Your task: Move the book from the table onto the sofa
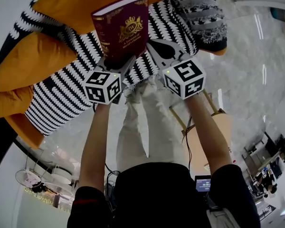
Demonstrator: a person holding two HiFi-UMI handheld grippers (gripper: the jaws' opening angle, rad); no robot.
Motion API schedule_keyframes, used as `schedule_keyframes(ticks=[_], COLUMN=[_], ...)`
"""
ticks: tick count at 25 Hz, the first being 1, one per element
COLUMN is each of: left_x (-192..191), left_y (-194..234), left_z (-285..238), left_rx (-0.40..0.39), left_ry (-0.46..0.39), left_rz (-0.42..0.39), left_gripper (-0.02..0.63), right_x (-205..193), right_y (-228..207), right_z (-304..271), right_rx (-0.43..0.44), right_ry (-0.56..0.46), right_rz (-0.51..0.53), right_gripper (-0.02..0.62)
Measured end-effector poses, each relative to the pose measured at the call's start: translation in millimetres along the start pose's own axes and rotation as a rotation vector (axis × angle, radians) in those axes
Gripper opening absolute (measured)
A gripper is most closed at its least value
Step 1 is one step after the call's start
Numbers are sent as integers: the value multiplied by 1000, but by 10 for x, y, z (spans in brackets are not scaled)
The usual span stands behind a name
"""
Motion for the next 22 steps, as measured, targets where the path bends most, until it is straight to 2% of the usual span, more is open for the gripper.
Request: schedule_keyframes(ticks=[15, 18, 22], left_x=[-561, -637, -712], left_y=[401, 441, 491], left_z=[-526, -628, -710], left_rx=[15, 7, 10], left_ry=[64, 73, 90], left_rz=[73, 106, 112], left_gripper=[241, 239, 239], right_x=[-644, -739, -866], right_y=[-324, -345, -328], right_z=[-537, -646, -730], right_rx=[11, 12, 18], right_ry=[66, 88, 108], right_rz=[-69, -50, -51], right_gripper=[17, 17, 17])
Point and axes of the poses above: the fingertips, and each gripper's own axes: z backward along the fingers, y to its left, x out of its top, the point moved 5 cm from there along z, backward along the fingers, and after that the axes turned 7 degrees about x, right-handed, at the moved point
